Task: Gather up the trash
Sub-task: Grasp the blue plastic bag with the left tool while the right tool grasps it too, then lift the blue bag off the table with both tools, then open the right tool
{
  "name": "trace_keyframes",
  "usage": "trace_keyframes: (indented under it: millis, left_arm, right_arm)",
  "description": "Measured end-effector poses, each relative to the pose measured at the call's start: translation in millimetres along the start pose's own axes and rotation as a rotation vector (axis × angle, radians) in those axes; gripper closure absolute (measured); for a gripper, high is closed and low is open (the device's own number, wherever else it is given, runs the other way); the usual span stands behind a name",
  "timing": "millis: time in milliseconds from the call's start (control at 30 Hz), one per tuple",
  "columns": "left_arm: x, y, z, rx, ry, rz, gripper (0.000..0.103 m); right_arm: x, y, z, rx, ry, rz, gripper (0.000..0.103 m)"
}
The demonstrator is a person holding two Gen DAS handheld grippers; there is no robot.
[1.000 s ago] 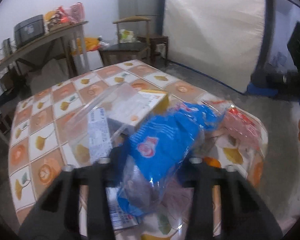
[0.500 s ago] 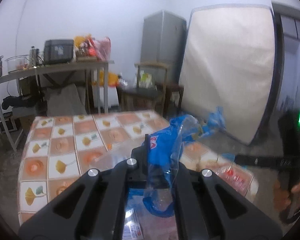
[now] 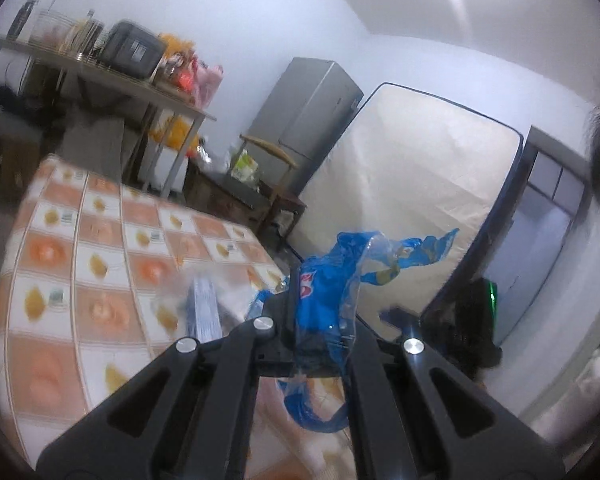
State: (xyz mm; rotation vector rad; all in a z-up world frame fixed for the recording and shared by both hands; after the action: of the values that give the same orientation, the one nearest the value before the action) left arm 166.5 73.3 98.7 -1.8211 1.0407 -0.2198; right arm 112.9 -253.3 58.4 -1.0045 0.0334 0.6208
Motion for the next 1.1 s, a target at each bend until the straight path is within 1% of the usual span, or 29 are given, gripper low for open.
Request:
trace_keyframes:
  millis: [100, 200, 300, 367, 433, 533, 633, 733, 833, 900, 967, 1067, 1100]
  left_arm:
    - [-15.1, 20.3, 19.7, -0.088, 0.003, 0.04, 0.103]
    - [-23.3, 42.6, 48.6, -0.175, -0.058, 0.074, 0.103]
    - [-22.0, 69.3, 74.5, -0.239, -0.121, 0.135, 0.103]
    - [-20.2, 88.1, 86.4, -0.246, -0.166, 0.177, 0.103]
    - [-21.5, 103.7, 97.1, -0.252, -0.19, 0.212, 0.103]
    - [-18.7, 126.3, 107.6, -0.271, -0.193, 0.268, 0.103]
    - [-14.7, 141.0, 111.7, -0.244, -0.223, 0.312, 0.103]
    - [-15.0, 148.3, 112.6, -0.216, -0.24, 0.329, 0.103]
    - [-22.5, 143.6, 115.1, -0.225, -0.243, 0.303, 0.103]
    - [-28.9, 135.8, 116.8, -0.238, -0.242, 0.275, 0.103]
    - [-31.2, 128.5, 116.6, -0.239, -0.235, 0.253, 0.103]
    - [-25.1, 120.1, 108.8, -0.226, -0.212, 0.247, 0.103]
    - [-19.6, 117.7, 103.5, -0.224, -0.19, 0.249, 0.103]
  right_arm:
    - [3.3, -0.9, 19.1, -0.026, -0.058, 0.01, 0.047]
    - [13.5, 2.8, 42.6, -0.065, -0.107, 0.041, 0.049]
    - [32.6, 15.1, 67.8, -0.095, -0.163, 0.104, 0.053]
    - [46.7, 26.9, 83.3, -0.116, -0.199, 0.156, 0.056]
    - [66.4, 42.0, 101.4, -0.152, -0.223, 0.218, 0.058]
    - [92.3, 61.3, 120.9, -0.192, -0.238, 0.3, 0.063]
    - [128.5, 85.8, 136.8, -0.227, -0.25, 0.4, 0.066]
    - [159.5, 111.8, 138.5, -0.223, -0.239, 0.504, 0.074]
    - [183.7, 149.3, 133.2, -0.227, -0.194, 0.625, 0.08]
    - [185.9, 164.3, 129.9, -0.233, -0.177, 0.656, 0.081]
    - [182.9, 171.5, 129.5, -0.242, -0.175, 0.664, 0.081]
    - [179.7, 178.8, 128.2, -0.26, -0.164, 0.668, 0.081]
    - [180.1, 181.4, 126.5, -0.259, -0.156, 0.669, 0.081]
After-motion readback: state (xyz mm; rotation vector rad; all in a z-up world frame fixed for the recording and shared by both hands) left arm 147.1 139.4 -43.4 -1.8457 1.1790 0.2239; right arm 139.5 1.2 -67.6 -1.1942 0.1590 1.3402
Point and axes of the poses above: each gripper's, at about its wrist camera, not at the fingertips, and x roughly the way its jaws point, z to its left, y to its underside, the point moved 6 cm from there along x, roughly the way its jaws point, and after that the axes turned 9 degrees about -y, right-handed, at the moved point
